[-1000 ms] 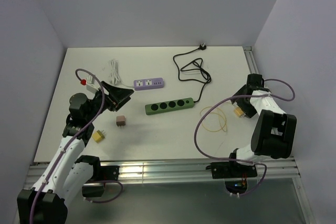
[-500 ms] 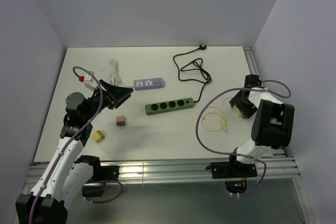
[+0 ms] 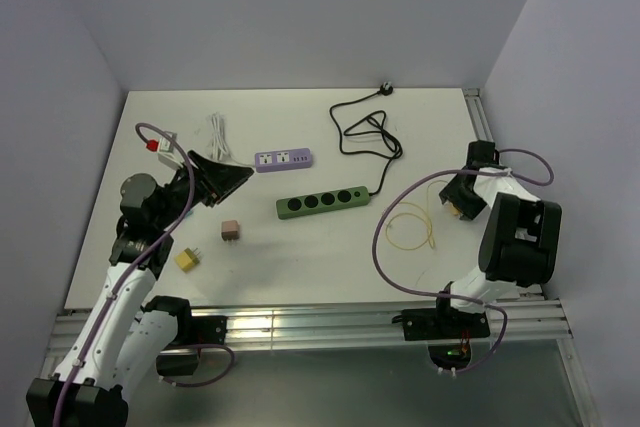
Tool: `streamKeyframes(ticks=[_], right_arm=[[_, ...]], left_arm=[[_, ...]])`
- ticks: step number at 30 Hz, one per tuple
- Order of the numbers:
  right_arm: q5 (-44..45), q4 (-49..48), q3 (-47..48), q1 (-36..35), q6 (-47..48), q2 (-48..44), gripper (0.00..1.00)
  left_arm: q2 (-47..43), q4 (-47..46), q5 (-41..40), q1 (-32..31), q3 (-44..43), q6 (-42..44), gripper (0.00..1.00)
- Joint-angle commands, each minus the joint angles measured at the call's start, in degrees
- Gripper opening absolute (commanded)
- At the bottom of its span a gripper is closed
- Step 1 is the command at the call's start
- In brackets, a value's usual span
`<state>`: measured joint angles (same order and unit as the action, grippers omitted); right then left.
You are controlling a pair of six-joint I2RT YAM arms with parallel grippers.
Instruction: Insert the plug
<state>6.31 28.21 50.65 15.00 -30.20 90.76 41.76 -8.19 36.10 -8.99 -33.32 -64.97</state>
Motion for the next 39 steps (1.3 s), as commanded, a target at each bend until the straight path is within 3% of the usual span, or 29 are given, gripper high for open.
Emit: streamKeyframes(ticks=[1,7,14,22,29,32,39], right_arm=[[-1.9,-1.7,-1.1,-0.1,1.6,-6.0,0.13],[-8.8,-3.7,-4.8,-4.2,3.2,-15.8,0.11],[-13.9,-2.5,-1.4,-23.0,4.9,-22.6,0.07],[-26.9,-4.5,-1.3,-33.4,6.9,-32.0,0.05],[-49.3,-13.0,-5.6,-38.5,5.1,-38.1,0.04],[-61.5,-18.4,-7.1,-41.4,2.1,-40.3,0.04],[-72.1,-27.1,-7.9,-46.6,-3.1,-40.6,0.02]], left_arm=[[-0.6,1.8,0.4,-0.2,-3.4,4.8,0.73],[0.3,2.6,4.9,-0.2,-3.9,8.4,0.73],[0.7,1.4,11.4,-0.3,-3.2,9.4,0.72],[-1.9,1.3,14.3,-0.3,-2.8,10.0,0.68],[-5.5,-4.5,17.0,-1.1,-3.2,10.4,0.74],[-6.2,-12.1,19.9,-2.1,-3.2,9.3,0.74],[-6.3,-19.5,21.6,-9.7,-4.1,11.2,0.75]])
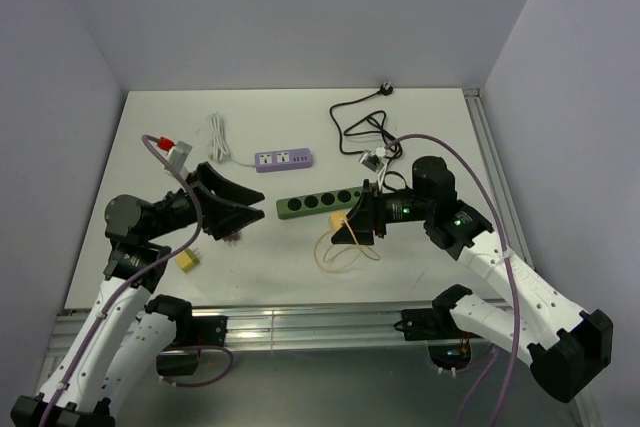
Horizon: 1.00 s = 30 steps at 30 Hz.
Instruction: Insert the plug
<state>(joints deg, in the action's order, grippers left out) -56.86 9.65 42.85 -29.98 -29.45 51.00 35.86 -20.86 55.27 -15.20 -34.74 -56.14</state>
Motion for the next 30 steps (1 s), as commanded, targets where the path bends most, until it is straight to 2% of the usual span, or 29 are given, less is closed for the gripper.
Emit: streamKeyframes(ticks=[1,4,10,12,14,19,30], right_arm=[[-9.4,-11.5,0.0,-2.3,-4.8,-0.6,0.02],[-11.2,-15.2,0.6,-5.4,-7.8,0.2,0.02],[-11.9,-16.9,3.7,-11.5,-9.4,2.8,0.0],[-11.5,-17.1,4.6,-14.6,-9.5,3.2,0.0],[-11.4,-18.1,5.0,-16.3,-10.1,3.7,0.0],[-11.3,-20.1,6.4,-21.2,-10.9,4.5,0.0],[-9.6,-13.4,12.5,-25.3,-4.9,9.9,0.0]], left_arm=[[-0.1,-6.5,2.1,-4.7,-3.3,3.4,0.76],[1.6,-4.6,2.3,-10.5,-5.0,7.8,0.78],[5.4,1.8,0.9,-21.6,-9.4,20.0,0.8],[6.0,1.1,0.9,-24.6,-9.6,23.0,0.81],[6.5,0.3,2.1,-26.2,-9.6,25.4,0.81],[9.8,5.6,4.0,-29.8,-12.5,31.4,0.81],[11.6,11.9,5.8,-33.8,-13.7,37.6,0.8]])
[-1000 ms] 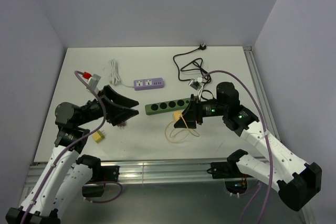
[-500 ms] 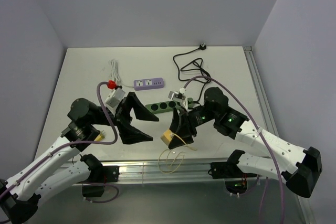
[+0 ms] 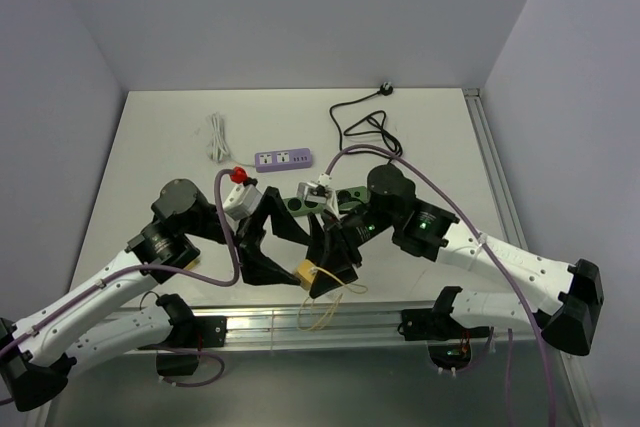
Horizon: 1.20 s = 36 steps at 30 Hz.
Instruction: Insert the plug
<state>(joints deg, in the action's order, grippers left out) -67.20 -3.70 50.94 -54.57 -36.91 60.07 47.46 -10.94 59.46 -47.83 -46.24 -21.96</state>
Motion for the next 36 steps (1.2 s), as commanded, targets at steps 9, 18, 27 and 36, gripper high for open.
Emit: streamKeyframes(ticks=[9,18,27,36], right_arm=[[1.8,0.9,6.6,-0.7,3.3,3.1,0.0],[2.6,3.1,7.7,-0.7,4.7,2.6,0.0],[2.3,3.3,9.4,-0.5,5.7,3.6,0.0],[19.8,25.8,14.4,0.5,16.8,2.4,0.58]], left_arm=[[-1.1,4.4,2.2,-2.5,-1.8,5.2,0.76],[-0.6,7.0,2.2,-2.7,-2.6,5.5,0.6],[-0.8,10.0,2.9,-3.1,-4.0,6.7,0.08],[-4.2,17.3,-11.8,-3.1,-7.3,6.1,0.0]])
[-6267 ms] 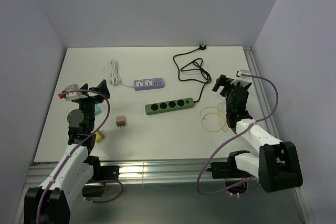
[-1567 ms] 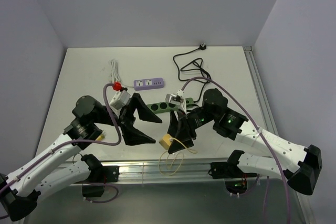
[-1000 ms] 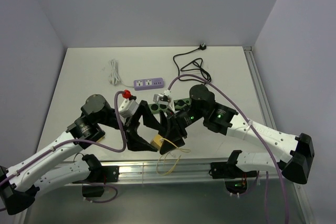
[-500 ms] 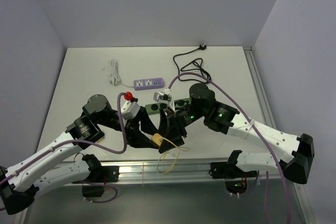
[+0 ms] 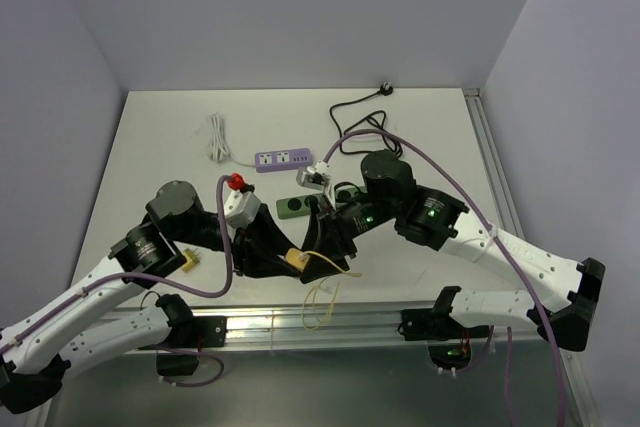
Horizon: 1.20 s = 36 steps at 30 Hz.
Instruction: Insert the plug
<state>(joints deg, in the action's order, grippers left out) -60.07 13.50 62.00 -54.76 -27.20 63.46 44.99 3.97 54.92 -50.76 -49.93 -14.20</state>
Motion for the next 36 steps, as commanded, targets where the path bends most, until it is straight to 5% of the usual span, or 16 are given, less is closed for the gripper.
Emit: streamKeyframes(ticks=[1,9,16,26,31,36], right_arm=[[15.9,12.7,3.7,0.8,8.8,-1.2,0.61],[43.4,25.0,6.7,1.5,11.9,-5.5,0.64],[61.7,33.2,13.0,1.9,11.2,-8.2,0.63],[47.4,28.6,15.4,1.8,8.5,-15.1,0.55],[29.6,17.8,10.7,1.8,5.6,-15.7,0.52],[25.7,4.2,4.2,1.6,0.4,-14.8,0.45]], left_arm=[[-2.2,2.9,-8.2,-0.2,-3.9,-2.0,0.0],[-6.1,8.8,-24.3,-0.2,-6.8,-5.5,0.0],[-6.4,11.3,-29.4,-0.2,-8.1,-9.4,0.0],[-4.8,14.7,-36.2,-0.2,-11.2,-10.5,0.0],[-3.8,13.3,-34.5,-0.2,-11.0,-11.0,0.0],[-2.6,10.1,-30.5,-0.2,-9.8,-12.6,0.0]])
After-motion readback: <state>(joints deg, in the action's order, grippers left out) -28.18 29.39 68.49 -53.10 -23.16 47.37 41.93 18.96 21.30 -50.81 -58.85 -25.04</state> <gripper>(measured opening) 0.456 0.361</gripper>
